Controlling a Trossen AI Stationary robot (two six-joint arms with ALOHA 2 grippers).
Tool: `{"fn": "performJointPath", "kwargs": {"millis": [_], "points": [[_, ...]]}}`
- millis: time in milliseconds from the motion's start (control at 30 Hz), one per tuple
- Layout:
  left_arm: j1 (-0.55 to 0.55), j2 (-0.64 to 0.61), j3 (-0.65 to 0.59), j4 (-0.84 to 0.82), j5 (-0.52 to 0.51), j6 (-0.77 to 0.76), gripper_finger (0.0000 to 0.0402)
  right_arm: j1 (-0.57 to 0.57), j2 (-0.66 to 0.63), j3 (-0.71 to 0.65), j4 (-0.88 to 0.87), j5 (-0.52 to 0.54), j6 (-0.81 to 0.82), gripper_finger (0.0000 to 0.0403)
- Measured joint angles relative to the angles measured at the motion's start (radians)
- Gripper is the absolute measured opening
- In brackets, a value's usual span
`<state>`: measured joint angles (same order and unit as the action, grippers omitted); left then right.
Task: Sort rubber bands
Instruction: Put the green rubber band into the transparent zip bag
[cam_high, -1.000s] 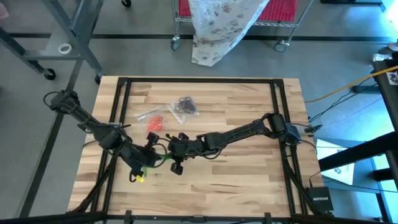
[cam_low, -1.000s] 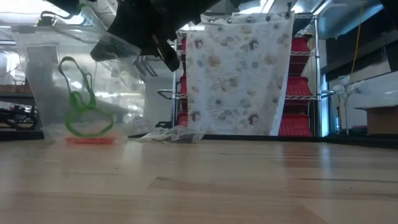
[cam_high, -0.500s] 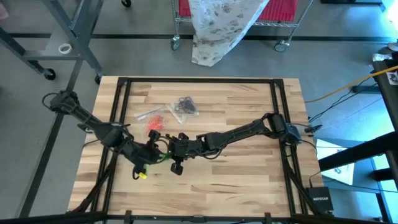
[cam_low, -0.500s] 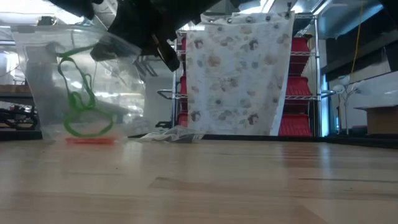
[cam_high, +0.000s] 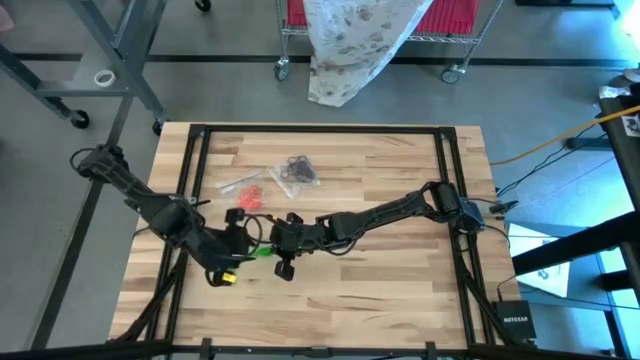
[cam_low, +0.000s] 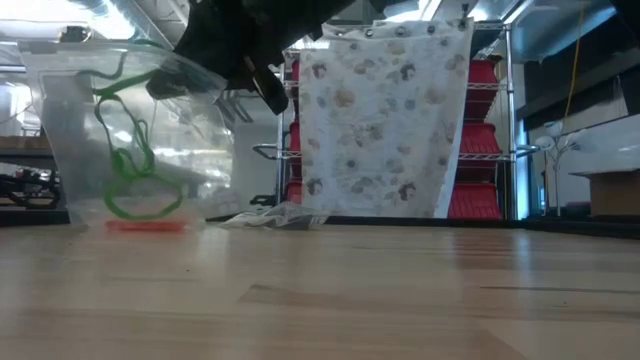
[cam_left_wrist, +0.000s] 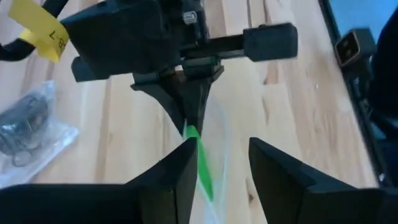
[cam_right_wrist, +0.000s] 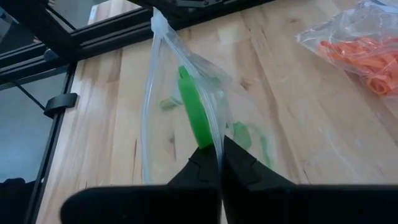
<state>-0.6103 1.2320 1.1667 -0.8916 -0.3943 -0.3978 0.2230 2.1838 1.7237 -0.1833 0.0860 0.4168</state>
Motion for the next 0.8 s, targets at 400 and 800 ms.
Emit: {"fn": "performJointPath", "kwargs": {"millis": [400, 800], "points": [[0.06, 0.002, -0.166, 0.196, -0.049, -0.151, 0.011, 0.0, 0.0, 0.0, 0.0, 0.0, -0.003, 0.0], [0.072, 0.002, -0.242, 0.257, -0.027, -0.193, 0.0088, 0.0, 0.0, 0.0, 0.0, 0.0, -0.008, 0.0]]}}
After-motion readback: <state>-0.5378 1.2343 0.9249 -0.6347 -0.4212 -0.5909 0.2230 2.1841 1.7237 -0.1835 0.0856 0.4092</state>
